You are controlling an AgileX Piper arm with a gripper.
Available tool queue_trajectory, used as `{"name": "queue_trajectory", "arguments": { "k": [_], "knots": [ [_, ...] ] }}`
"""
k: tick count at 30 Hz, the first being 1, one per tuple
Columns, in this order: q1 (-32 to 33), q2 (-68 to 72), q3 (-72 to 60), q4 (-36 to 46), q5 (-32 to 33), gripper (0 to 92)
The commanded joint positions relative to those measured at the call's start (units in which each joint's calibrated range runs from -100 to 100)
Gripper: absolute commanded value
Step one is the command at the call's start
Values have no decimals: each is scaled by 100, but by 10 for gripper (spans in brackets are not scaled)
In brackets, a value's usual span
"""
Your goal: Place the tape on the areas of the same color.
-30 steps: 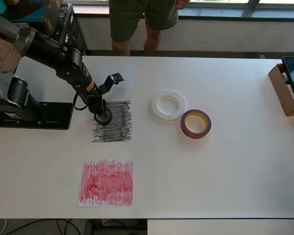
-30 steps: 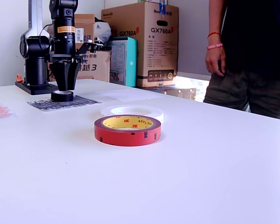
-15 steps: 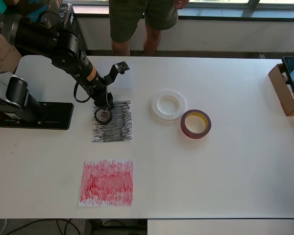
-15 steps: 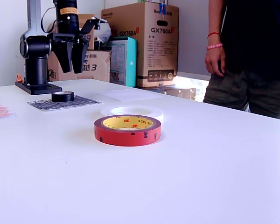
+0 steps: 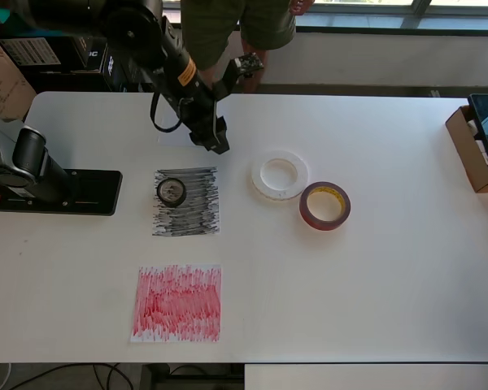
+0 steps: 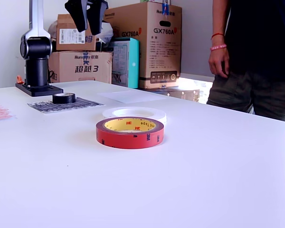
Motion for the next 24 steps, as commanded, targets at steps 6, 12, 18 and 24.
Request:
{"name": "queue_trajectory", "arguments": {
  "k": [6,12,18,24],
  "knots": [
    [-128,1948,-2460,168,26,555],
    [-215,2771,-3196,168,18,555],
    [-254,3407,-3396,159,10,555],
    [-270,3968,-3405,108,10,555]
  ]
}}
